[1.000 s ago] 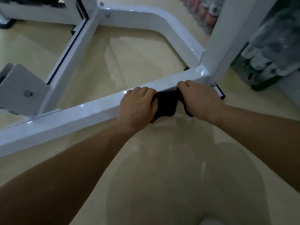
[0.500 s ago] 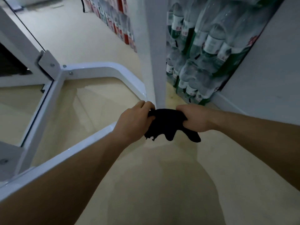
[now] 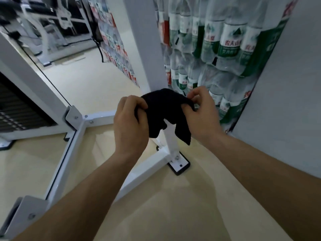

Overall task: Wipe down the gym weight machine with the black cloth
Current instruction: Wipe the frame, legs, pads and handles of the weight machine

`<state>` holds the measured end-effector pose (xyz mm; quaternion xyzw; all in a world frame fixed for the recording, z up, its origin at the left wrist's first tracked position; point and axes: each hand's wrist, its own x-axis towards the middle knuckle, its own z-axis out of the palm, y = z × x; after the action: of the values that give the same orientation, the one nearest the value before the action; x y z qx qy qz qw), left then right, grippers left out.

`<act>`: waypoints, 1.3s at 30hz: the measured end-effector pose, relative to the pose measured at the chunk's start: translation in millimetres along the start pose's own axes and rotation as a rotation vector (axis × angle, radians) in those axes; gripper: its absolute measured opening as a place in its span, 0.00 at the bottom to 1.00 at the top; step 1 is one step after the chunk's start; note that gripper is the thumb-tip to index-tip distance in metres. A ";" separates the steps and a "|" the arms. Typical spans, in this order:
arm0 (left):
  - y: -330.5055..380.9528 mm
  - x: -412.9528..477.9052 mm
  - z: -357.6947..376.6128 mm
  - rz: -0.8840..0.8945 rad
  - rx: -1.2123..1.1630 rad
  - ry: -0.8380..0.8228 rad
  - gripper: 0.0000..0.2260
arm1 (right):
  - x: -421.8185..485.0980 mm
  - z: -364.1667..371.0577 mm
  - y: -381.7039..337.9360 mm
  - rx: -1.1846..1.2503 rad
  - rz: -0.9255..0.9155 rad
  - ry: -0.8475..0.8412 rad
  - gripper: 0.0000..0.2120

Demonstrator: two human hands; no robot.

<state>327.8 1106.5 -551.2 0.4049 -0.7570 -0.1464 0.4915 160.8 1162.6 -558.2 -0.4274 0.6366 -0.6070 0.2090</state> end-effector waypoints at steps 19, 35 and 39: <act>28.9 -16.6 11.4 -0.226 0.168 -0.236 0.11 | 2.3 -11.1 -12.1 -0.165 0.111 -0.088 0.07; 181.2 -133.7 -116.9 -0.284 0.185 -0.871 0.09 | -214.6 -159.9 -118.3 -0.386 0.567 -0.492 0.15; 237.2 -120.6 -165.9 -0.250 0.153 -0.878 0.09 | -229.6 -175.7 -187.7 -0.469 0.503 -0.476 0.09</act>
<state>382.4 1376.3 -401.0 0.4278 -0.8475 -0.3060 0.0717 203.1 1469.4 -406.7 -0.4230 0.7760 -0.2598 0.3890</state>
